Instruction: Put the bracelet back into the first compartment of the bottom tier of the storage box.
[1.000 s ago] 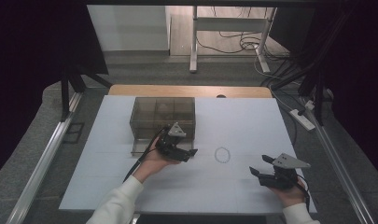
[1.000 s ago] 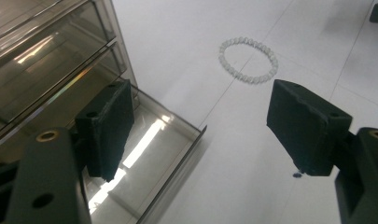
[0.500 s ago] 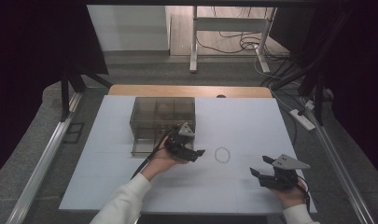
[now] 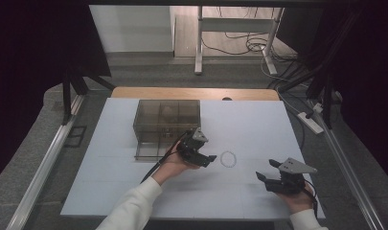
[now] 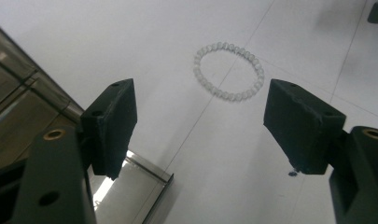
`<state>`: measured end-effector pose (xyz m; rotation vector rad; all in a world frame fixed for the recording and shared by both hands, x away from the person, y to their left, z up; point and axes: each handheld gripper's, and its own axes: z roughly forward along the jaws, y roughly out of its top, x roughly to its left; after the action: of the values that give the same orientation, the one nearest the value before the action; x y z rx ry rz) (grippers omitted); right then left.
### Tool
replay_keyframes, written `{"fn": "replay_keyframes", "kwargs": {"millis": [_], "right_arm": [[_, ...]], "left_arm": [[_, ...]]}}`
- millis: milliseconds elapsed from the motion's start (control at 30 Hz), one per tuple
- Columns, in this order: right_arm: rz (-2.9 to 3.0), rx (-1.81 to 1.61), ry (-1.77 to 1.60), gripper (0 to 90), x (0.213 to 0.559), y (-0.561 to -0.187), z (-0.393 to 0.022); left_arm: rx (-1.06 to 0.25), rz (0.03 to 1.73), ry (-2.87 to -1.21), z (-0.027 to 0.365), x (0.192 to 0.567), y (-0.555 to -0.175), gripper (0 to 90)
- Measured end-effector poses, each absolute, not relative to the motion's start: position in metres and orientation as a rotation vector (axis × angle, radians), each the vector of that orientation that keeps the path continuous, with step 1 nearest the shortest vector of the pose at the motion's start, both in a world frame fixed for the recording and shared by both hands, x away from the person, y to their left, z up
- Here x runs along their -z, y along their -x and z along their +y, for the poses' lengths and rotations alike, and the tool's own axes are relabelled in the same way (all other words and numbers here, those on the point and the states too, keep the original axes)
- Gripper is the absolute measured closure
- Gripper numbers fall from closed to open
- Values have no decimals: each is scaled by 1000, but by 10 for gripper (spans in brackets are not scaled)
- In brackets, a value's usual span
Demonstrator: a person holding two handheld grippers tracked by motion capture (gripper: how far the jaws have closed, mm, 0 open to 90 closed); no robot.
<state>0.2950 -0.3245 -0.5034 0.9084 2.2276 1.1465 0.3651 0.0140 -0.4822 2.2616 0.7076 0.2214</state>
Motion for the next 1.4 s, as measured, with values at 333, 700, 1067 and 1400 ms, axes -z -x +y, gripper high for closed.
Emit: {"fn": "replay_keyframes", "kwargs": {"millis": [333, 700, 1067, 1400], "right_arm": [[2234, -1143, -906, 283, 504, -296, -325], [2235, -1136, -899, 280, 504, -295, -325], [2208, -1149, -913, 277, 500, -293, -331], [2218, -1148, -911, 276, 502, -295, -330]], "left_arm": [[-210, 683, -2286, 2, 486, -368, 263], [-208, 648, -2303, -12, 488, -373, 263], [-248, 637, -2337, -15, 480, -370, 271], [-228, 657, -2363, -31, 483, -382, 281]]}}
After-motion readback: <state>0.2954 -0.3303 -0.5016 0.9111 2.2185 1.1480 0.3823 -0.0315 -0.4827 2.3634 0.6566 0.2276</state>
